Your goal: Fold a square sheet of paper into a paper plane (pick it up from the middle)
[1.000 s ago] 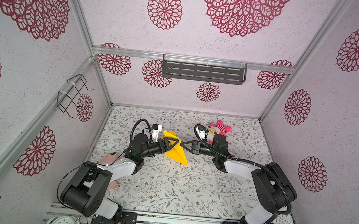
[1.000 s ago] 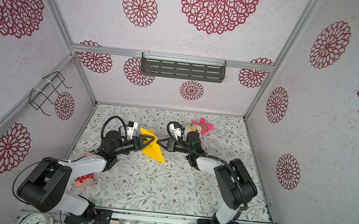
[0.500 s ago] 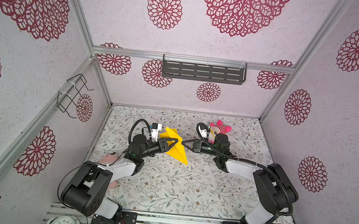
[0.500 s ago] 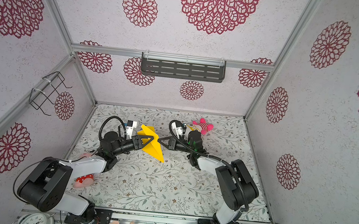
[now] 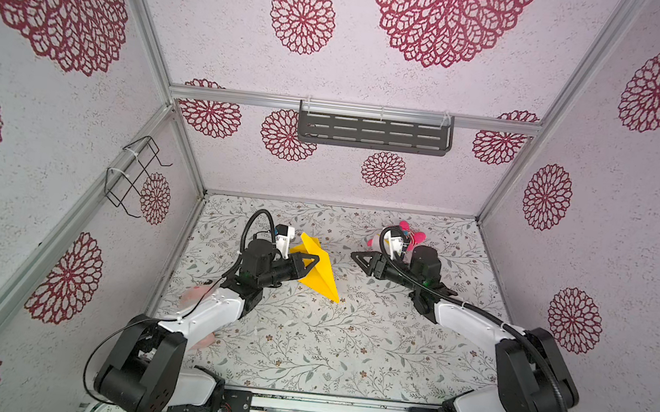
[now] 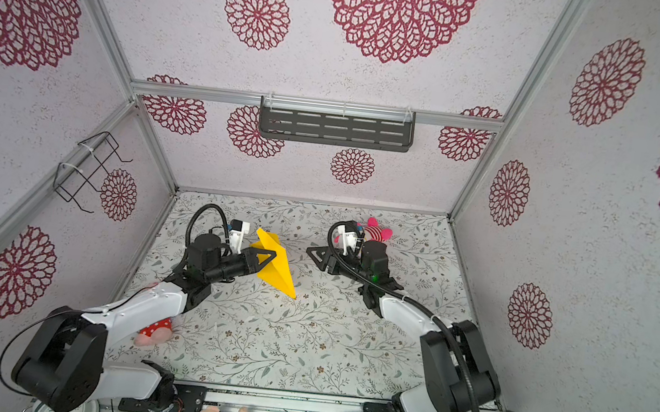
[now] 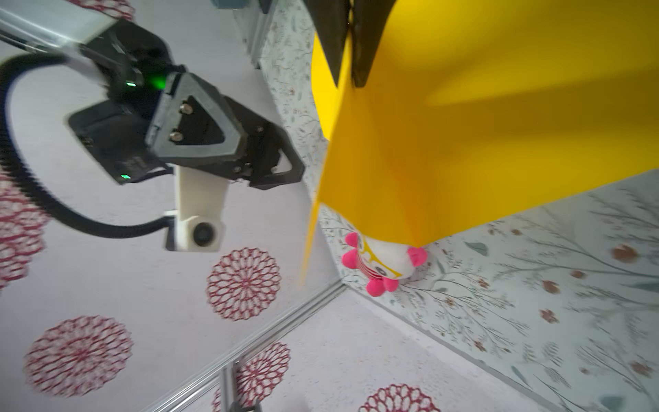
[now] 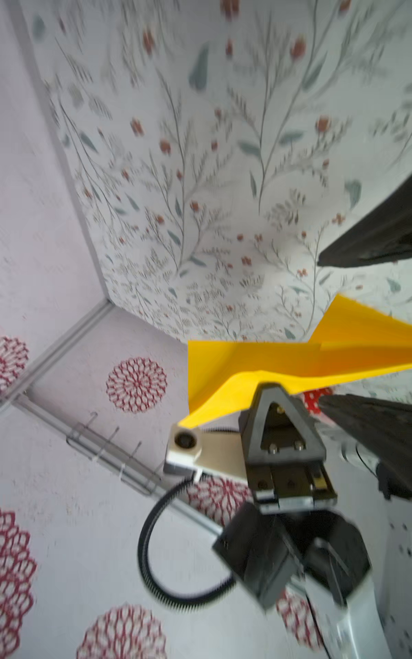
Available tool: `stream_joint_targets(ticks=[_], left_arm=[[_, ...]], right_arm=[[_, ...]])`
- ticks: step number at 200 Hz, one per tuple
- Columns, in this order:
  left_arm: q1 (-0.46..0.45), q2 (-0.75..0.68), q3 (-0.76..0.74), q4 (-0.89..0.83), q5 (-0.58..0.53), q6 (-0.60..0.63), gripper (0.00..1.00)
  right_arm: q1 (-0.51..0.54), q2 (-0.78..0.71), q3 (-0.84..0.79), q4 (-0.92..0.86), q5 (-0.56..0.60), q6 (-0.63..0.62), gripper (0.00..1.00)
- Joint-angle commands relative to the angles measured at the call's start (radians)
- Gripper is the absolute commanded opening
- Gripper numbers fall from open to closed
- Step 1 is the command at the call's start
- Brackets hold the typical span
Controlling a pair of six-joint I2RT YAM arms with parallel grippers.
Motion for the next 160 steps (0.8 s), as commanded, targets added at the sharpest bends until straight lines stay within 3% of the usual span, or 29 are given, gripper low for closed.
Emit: stream_joint_targets(ticks=[1, 48, 90, 125, 160], left_arm=[[-0.014, -0.046, 0.132, -0.555, -0.292, 0.229, 0.07], [-0.042, 0.072, 0.368, -1.072, -0.834, 0.258, 0.08], [-0.117, 0.338, 0.583, -1.335, -1.16, 0.193, 0.08], [-0.189, 0.616, 0.761, -1.467, -1.288, 0.136, 0.09], [-0.252, 0.841, 0.899, -1.455, -1.25, 0.131, 0.09]], right_arm=[[-0.002, -0.093, 0.0, -0.204, 0.264, -0.212, 0.63], [-0.003, -0.171, -0.03, -0.315, 0.451, -0.272, 0.65], [-0.006, -0.204, -0.073, -0.322, 0.502, -0.26, 0.65], [-0.007, -0.215, -0.096, -0.326, 0.504, -0.245, 0.64], [-0.009, -0.219, -0.11, -0.331, 0.509, -0.233, 0.64]])
